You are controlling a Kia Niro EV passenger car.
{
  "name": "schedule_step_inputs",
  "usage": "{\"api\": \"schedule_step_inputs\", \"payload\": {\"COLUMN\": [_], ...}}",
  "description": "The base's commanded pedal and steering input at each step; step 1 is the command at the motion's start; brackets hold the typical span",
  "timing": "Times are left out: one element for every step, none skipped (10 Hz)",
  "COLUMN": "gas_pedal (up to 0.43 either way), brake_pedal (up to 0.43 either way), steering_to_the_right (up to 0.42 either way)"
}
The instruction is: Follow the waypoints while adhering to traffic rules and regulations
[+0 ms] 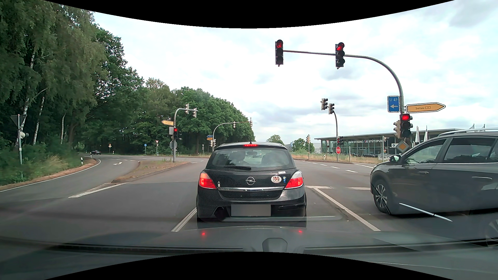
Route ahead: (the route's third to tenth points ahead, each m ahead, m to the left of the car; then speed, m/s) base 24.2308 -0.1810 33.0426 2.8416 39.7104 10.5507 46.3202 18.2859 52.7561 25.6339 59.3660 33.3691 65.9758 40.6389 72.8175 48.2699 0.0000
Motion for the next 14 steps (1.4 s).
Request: {"api": "schedule_step_inputs", "payload": {"gas_pedal": [0.0, 0.0, 0.0, 0.0, 0.0, 0.0, 0.0, 0.0, 0.0, 0.0, 0.0, 0.0, 0.0, 0.0], "brake_pedal": [0.268, 0.268, 0.268, 0.268, 0.268, 0.268, 0.262, 0.268, 0.268, 0.268, 0.268, 0.268, 0.268, 0.268], "steering_to_the_right": [-0.004, -0.004, -0.004, -0.004, -0.004, -0.004, -0.004, -0.004, -0.004, -0.004, -0.004, -0.004, -0.004, -0.004]}}
